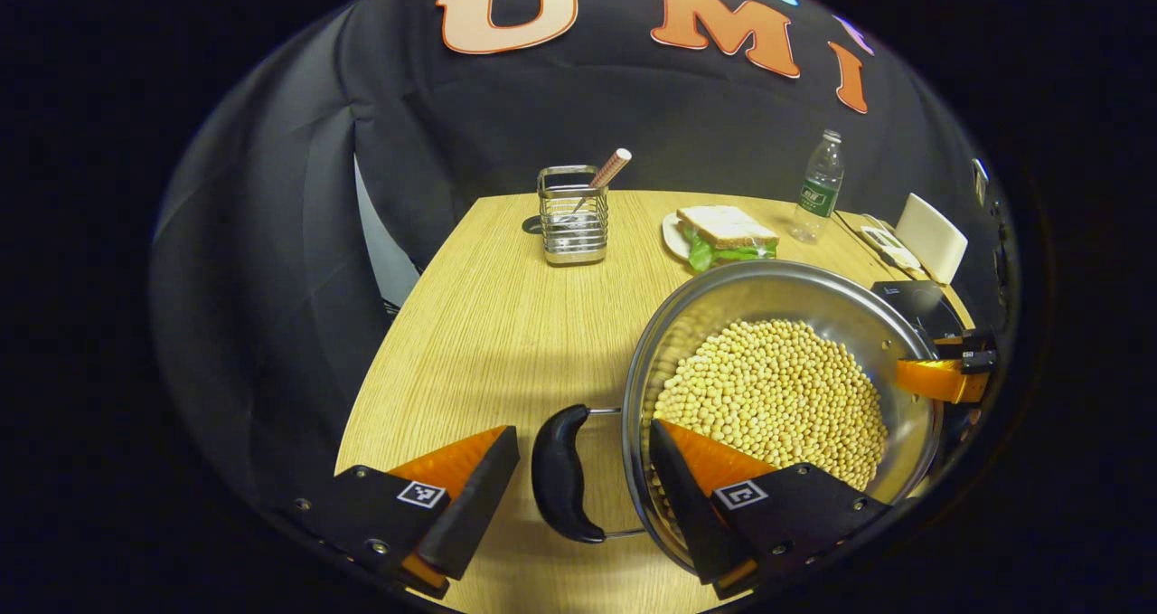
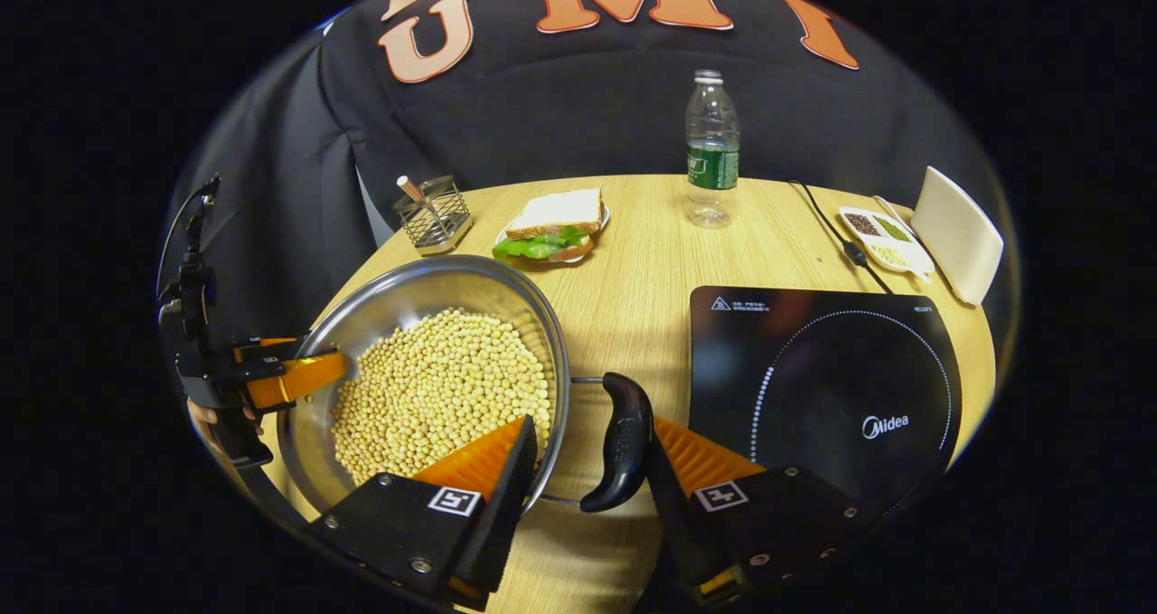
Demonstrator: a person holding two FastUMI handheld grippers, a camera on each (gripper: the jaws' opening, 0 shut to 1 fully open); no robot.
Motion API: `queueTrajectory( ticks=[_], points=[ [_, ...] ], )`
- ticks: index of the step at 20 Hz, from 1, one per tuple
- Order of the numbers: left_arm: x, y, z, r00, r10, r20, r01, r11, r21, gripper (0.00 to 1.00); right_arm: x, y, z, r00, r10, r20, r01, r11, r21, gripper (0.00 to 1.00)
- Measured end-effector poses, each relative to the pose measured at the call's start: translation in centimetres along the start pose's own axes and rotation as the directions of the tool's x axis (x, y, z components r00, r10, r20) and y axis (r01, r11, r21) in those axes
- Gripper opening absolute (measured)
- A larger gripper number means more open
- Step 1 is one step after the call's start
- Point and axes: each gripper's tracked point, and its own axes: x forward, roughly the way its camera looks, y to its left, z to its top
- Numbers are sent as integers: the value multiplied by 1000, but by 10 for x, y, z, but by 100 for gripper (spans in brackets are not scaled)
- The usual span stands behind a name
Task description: First push the handle of the pot to place it horizontally, then grasp the pot with both hands and set it on the induction cooktop.
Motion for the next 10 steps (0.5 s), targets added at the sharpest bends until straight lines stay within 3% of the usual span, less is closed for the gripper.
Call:
queueTrajectory(
  ticks=[5, 6, 7, 9, 10],
  points=[
    [7, -2, -16, 999, 14, -32, -14, 1000, 9, 91, 12, 2, 1, 999, -40, 0, 40, 999, -28, 71],
    [9, -3, -17, 999, 14, -34, -14, 1000, 7, 90, 15, 1, 1, 999, -48, 0, 48, 998, -32, 65],
    [10, -5, -18, 999, 9, -30, -9, 1000, -6, 90, 17, 1, 0, 998, -58, -1, 58, 998, -37, 72],
    [13, -8, -17, 1000, 20, -21, -21, 1000, -22, 84, 20, 1, 0, 998, -62, -12, 62, 998, -24, 66],
    [10, -6, -16, 1000, 25, -11, -25, 999, -33, 82, 21, 2, 0, 998, -53, -19, 53, 998, -14, 69]
  ],
)
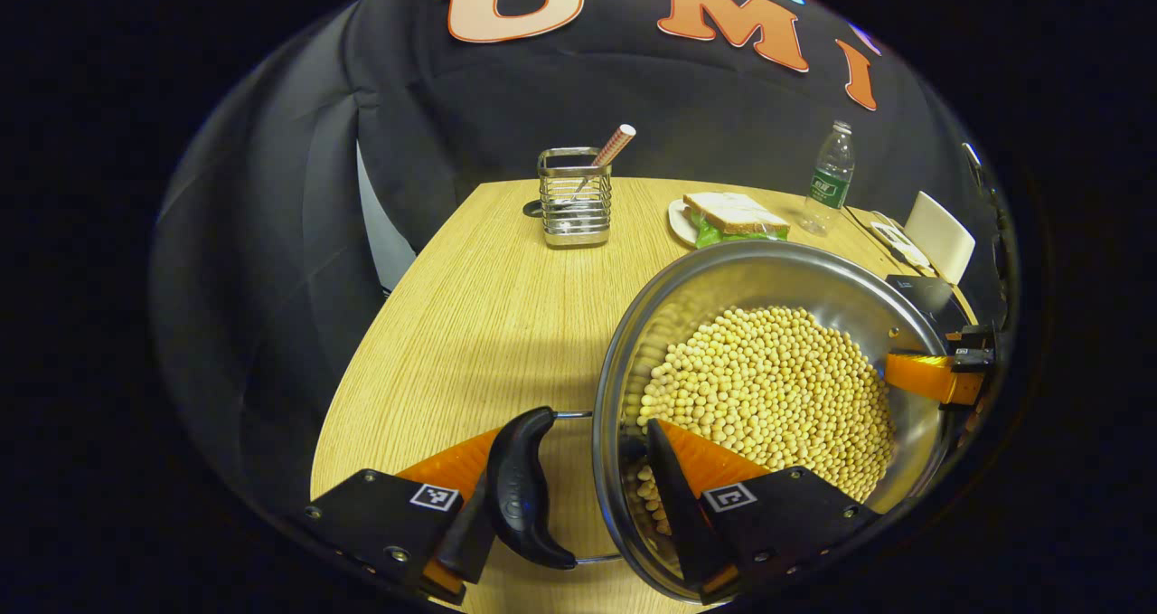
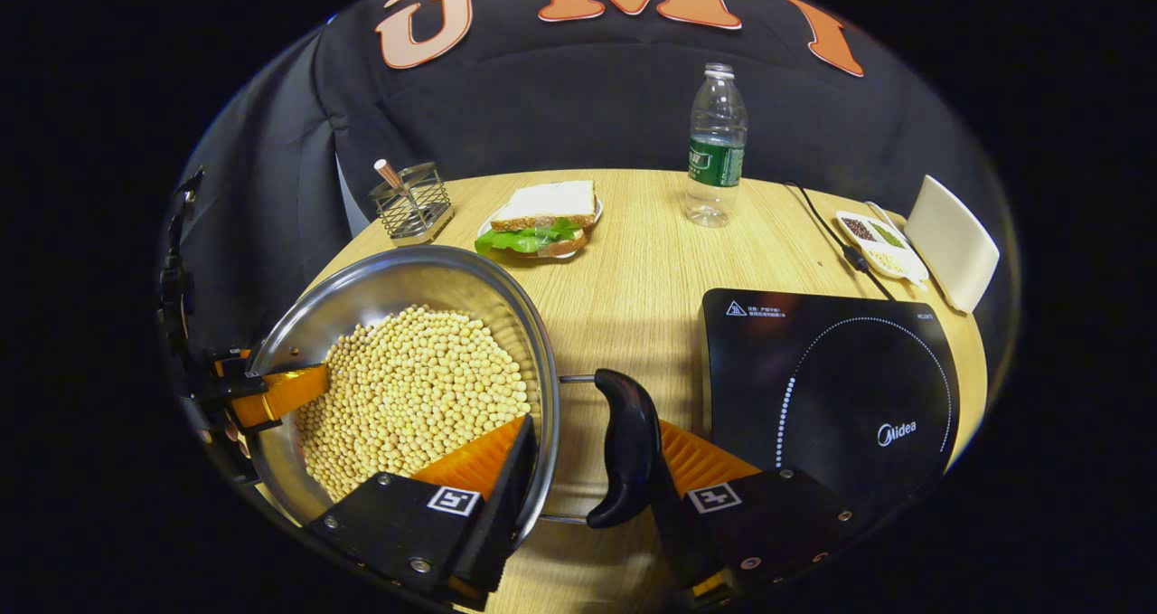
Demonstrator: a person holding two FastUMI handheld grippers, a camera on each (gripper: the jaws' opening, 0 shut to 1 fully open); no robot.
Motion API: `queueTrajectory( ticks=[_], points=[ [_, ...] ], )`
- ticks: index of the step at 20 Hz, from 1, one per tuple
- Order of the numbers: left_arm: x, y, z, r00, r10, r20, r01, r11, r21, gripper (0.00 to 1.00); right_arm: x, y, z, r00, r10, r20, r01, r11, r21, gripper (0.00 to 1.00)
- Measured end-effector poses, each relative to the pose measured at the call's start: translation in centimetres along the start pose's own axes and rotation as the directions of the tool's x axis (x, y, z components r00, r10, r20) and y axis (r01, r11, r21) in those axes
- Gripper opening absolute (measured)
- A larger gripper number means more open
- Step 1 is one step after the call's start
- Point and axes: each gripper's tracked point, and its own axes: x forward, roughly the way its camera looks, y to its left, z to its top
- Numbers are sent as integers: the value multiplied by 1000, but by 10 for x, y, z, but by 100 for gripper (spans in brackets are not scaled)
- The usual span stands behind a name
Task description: First push the handle of the pot to place it horizontally, then grasp the pot with both hands and set it on the induction cooktop.
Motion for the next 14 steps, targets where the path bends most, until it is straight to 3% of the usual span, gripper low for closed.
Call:
queueTrajectory(
  ticks=[5, 7, 10, 14],
  points=[
    [-5, 2, 3, 999, 17, 37, -14, 998, -67, 70, 1, 3, 3, 1000, 25, 10, -25, 1000, 10, 61],
    [-10, 4, 6, 998, 31, 56, -26, 996, -91, 66, 1, 3, 4, 999, 33, 12, -33, 999, 9, 54],
    [-14, 2, 10, 995, 66, 79, -62, 997, -56, 63, -3, 4, -3, 999, 54, -9, -54, 998, 17, 54],
    [-29, 0, 21, 987, 84, 135, -82, 996, -23, 63, -18, -9, 10, 997, 68, 42, -69, 997, 28, 52]
  ],
)
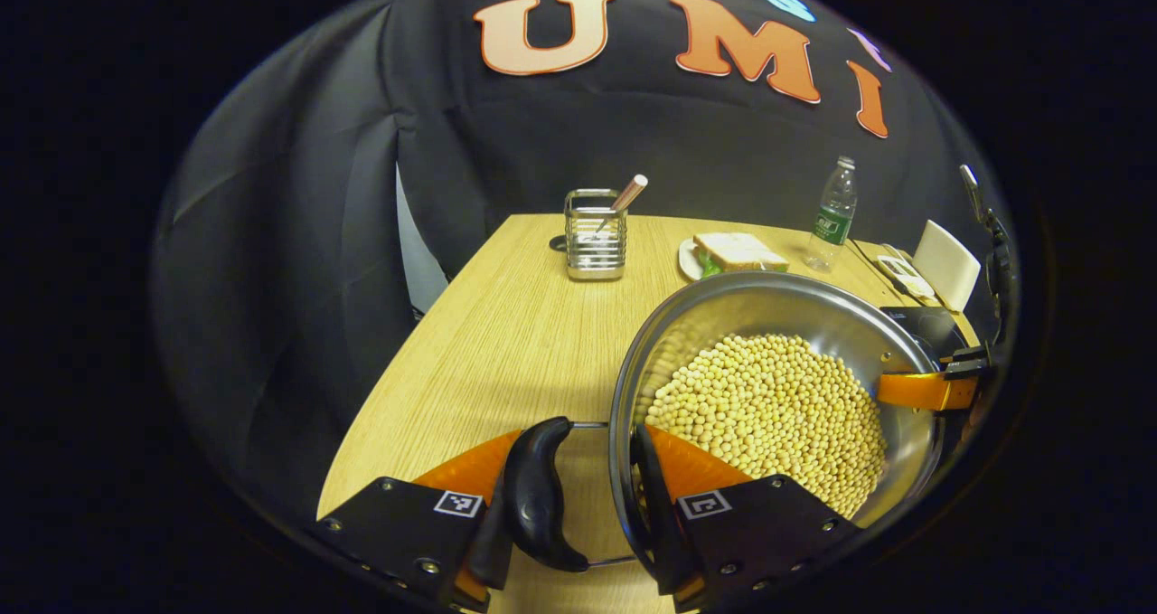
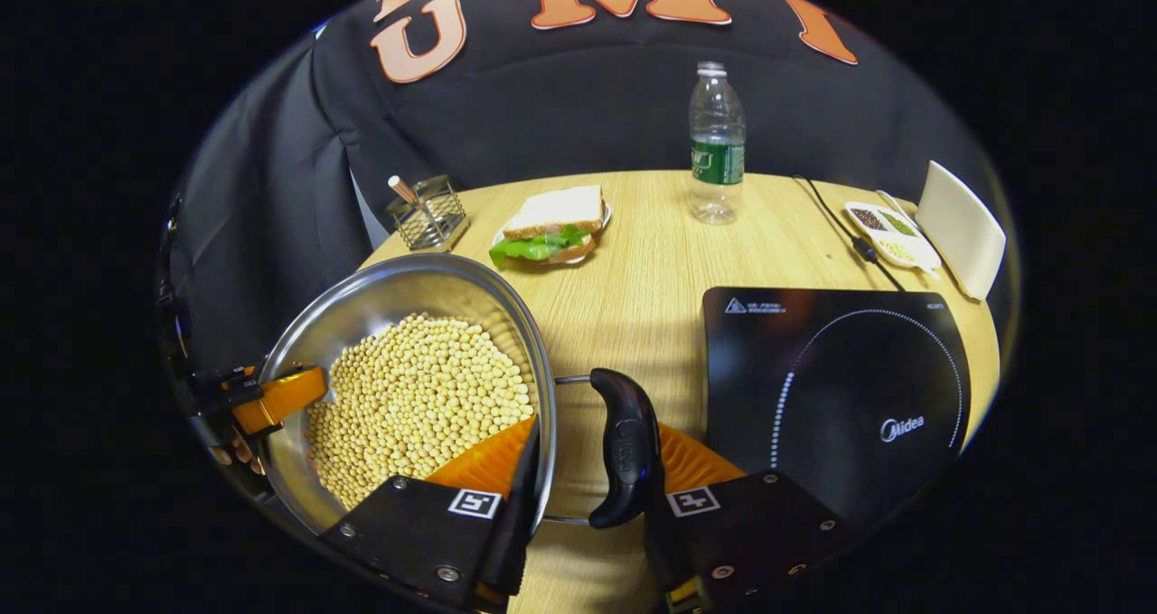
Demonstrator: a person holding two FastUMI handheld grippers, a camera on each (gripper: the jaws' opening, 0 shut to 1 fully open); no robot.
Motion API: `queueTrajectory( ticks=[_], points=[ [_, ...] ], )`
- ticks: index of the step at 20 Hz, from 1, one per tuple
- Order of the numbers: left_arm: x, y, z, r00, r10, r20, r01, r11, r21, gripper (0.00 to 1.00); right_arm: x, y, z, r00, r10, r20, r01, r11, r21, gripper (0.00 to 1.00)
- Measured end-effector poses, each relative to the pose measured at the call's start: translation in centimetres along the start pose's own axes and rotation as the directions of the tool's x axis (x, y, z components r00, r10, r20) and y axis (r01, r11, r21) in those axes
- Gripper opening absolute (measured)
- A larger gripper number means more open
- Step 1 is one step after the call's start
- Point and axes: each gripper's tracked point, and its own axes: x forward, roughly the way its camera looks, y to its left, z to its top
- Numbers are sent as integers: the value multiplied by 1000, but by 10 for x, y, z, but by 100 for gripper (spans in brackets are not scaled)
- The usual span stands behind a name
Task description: First push the handle of the pot to place it horizontally, then grasp the pot with both hands and set it on the induction cooktop.
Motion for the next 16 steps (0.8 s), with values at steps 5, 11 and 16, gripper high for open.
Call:
queueTrajectory(
  ticks=[5, 11, 16],
  points=[
    [-8, 5, 10, 998, -12, 65, 10, 1000, 29, 63, -31, -26, 16, 999, -8, 51, 8, 1000, 12, 52],
    [-2, 2, 8, 994, -47, 103, 42, 998, 49, 63, -78, -61, 28, 994, -38, 98, 35, 999, 33, 52],
    [-4, 3, 15, 988, -86, 131, 75, 993, 87, 63, -104, -105, 33, 989, -74, 130, 65, 995, 70, 52]
  ],
)
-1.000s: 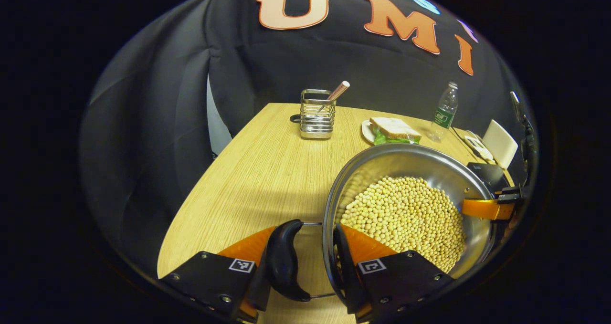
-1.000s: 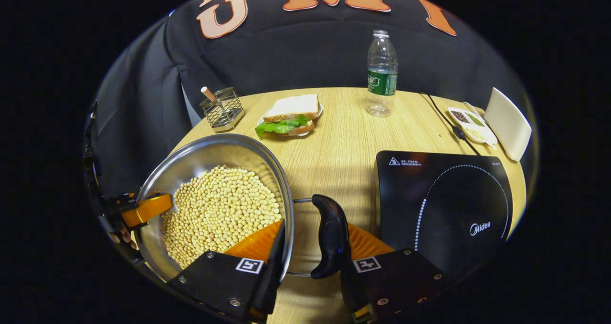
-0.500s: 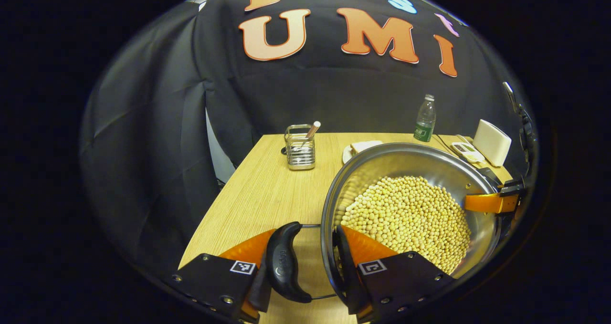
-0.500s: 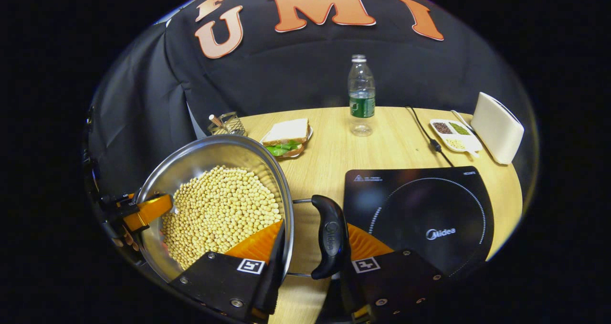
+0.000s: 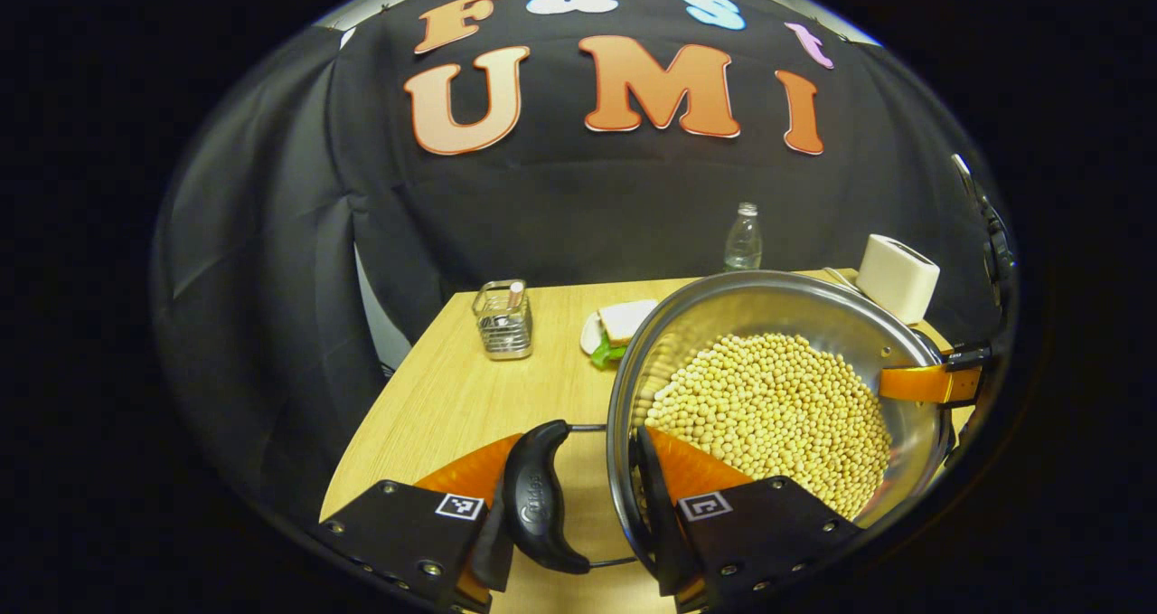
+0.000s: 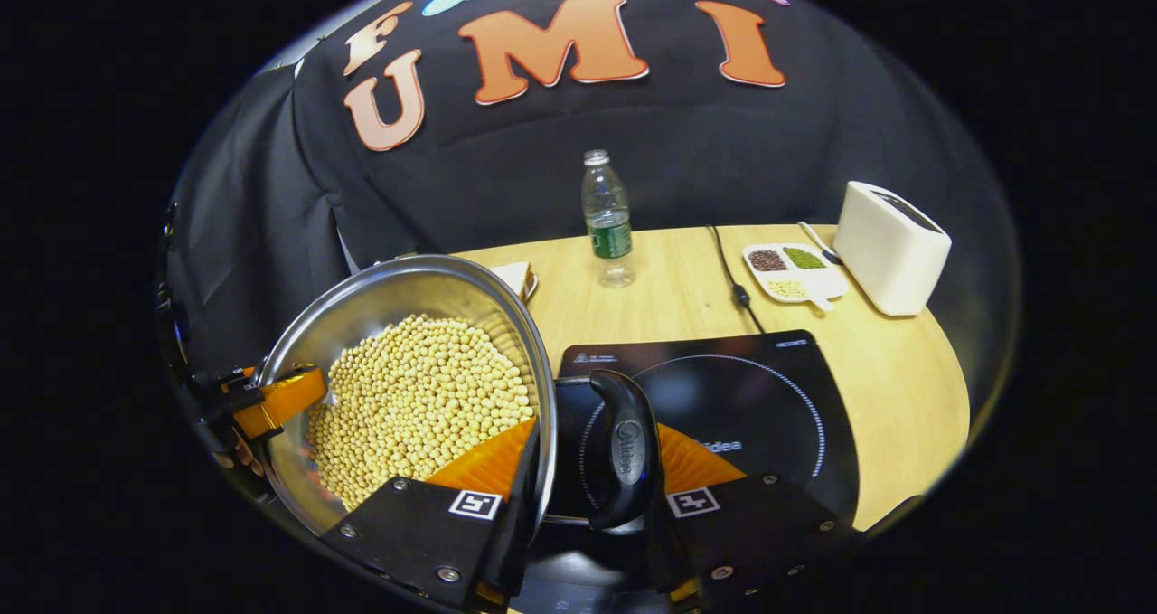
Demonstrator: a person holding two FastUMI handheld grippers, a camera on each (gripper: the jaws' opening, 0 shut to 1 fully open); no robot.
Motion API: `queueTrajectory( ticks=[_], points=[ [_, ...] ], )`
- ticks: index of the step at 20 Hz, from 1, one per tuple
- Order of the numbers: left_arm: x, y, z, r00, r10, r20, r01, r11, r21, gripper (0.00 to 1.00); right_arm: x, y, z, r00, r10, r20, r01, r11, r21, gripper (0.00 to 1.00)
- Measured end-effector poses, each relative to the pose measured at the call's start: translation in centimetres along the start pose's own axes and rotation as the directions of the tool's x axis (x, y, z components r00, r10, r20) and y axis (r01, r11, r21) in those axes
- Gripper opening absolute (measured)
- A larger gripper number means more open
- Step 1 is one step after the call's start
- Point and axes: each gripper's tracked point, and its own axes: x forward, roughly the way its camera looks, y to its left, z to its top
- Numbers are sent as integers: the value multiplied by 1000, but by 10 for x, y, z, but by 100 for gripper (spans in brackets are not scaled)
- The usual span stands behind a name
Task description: First push the handle of the pot to place it horizontally, then grasp the pot with both hands and set it on the induction cooktop.
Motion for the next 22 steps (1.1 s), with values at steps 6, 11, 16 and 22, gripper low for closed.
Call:
queueTrajectory(
  ticks=[6, 11, 16, 22],
  points=[
    [3, 1, 5, 998, -55, 25, 55, 998, 22, 63, -21, -59, 9, 998, -61, 28, 60, 997, 39, 52],
    [4, -1, 7, 995, -94, 42, 92, 995, 41, 63, -29, -101, 17, 994, -101, 49, 98, 993, 73, 52],
    [7, -2, 7, 991, -124, 51, 122, 991, 50, 63, -33, -137, 21, 989, -137, 57, 131, 986, 100, 52],
    [10, -5, 6, 987, -153, 58, 150, 988, 45, 62, -33, -167, 24, 983, -170, 63, 162, 979, 123, 48]
  ],
)
